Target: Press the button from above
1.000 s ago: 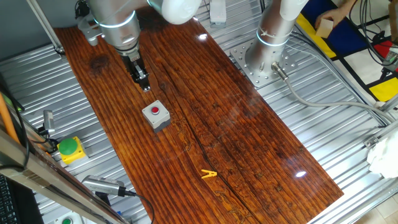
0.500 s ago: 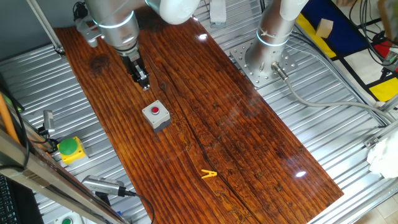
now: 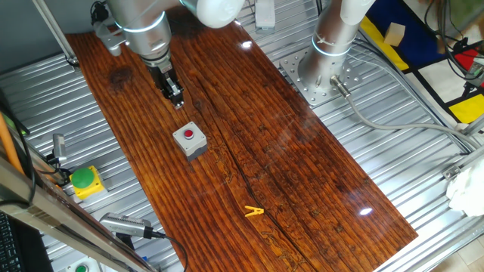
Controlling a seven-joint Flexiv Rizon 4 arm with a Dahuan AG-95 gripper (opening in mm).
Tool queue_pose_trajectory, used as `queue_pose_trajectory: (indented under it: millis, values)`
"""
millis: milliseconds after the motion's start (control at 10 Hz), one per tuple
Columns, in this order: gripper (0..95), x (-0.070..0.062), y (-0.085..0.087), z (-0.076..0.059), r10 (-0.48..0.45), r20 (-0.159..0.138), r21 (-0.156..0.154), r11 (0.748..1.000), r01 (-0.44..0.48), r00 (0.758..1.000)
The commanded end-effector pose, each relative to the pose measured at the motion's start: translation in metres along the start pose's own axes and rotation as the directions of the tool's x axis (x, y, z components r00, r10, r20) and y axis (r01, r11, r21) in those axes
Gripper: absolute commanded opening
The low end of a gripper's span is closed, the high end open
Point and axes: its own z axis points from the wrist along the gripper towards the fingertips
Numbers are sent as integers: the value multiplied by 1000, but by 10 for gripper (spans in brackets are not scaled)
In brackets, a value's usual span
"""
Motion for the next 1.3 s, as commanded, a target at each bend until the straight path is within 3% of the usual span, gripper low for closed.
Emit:
queue_pose_trajectory:
  millis: [100, 900, 1000, 1300]
  values:
    - [380, 2, 0, 0, -4, 2, 0, 1000, 4, 1000]
    - [380, 1, 2, 1, -10, 2, 2, 1000, 10, 1000]
    - [570, 0, 4, 2, -1, 7, 0, 1000, 1, 1000]
    - [570, -2, 16, 1, 16, 13, -8, 1000, -16, 1000]
